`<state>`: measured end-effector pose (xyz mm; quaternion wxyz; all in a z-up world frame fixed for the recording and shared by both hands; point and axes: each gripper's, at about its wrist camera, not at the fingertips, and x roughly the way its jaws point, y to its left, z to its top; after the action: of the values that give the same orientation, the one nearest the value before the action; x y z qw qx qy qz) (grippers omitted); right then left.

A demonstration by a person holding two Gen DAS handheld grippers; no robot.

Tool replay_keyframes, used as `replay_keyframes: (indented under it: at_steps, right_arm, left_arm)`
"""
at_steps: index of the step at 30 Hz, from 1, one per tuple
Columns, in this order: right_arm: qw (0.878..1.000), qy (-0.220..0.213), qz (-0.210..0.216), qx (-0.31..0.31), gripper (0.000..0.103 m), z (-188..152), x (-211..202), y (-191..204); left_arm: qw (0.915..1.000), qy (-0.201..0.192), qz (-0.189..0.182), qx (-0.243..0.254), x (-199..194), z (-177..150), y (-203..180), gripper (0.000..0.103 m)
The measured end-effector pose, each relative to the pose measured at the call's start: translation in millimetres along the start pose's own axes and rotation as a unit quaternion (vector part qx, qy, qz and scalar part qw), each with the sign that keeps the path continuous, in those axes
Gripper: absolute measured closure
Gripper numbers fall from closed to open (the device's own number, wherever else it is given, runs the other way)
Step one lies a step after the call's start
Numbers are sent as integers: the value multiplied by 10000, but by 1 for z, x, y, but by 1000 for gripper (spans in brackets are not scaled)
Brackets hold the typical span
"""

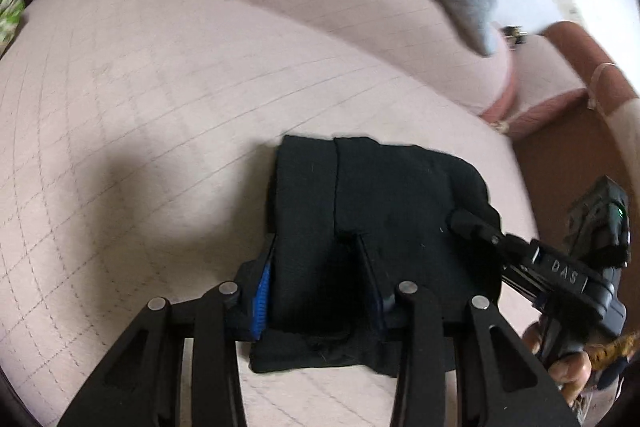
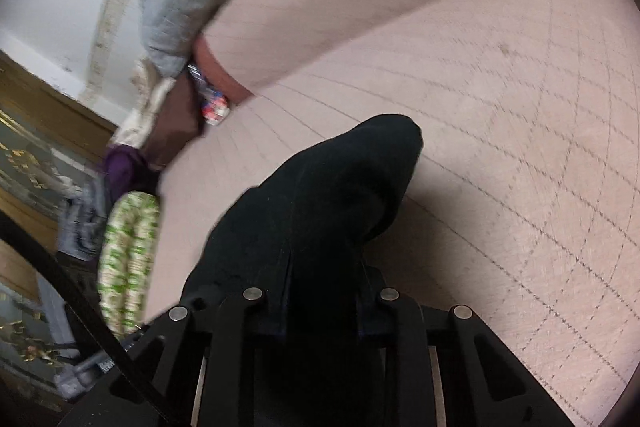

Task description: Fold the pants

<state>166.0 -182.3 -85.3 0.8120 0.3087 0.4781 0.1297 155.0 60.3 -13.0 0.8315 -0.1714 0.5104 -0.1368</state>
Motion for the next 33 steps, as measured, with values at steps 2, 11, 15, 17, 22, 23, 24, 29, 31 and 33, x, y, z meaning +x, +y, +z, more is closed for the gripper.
replay_keyframes:
  at_steps: [2,11,15,17,22,23,24,29,31,33]
  right_arm:
    - [9990,10,-434,-96,64,-4,8,-5]
    - [9941,-759,-426,-648,46,9,-52,23]
    - [9991,-345,76,-235,41,24,-26,18]
    - [9998,-172,-90,-40,41,28,-3,5]
    - [9989,-64,-316,342,43,28,29,-30]
    - [9989,-79,-288,363,43,28,28,-30]
    - [9989,-92,-266,372,43,29,25,-28]
    - [9982,-402,-271,340,42,20,-18,-27]
    - [9979,-476,-400,164,42,2,-38,-23]
    - [9979,-484,-439,23,42,-20,-56,-24]
  left_arm:
    - [9995,275,43,-151,15,-4,11,48]
    - [9984,-286,-413,-258,-36,17,6,46]
    - [9989,-158,-393,-223,-16,37,-8,39]
    - [9993,87,-306,-214,8,41,-9,39]
    - [9947,507,-504,-734,54,37,18,39]
    - [9949,473,-542,-705,52,37,18,39]
    - [9950,475,-545,-684,50,37,17,39]
    - [9976,369,-327,-482,13,25,15,39]
    - [9993,203,-135,-271,-8,11,11,39]
    - [9999,24,137,-39,-29,-10,3,38]
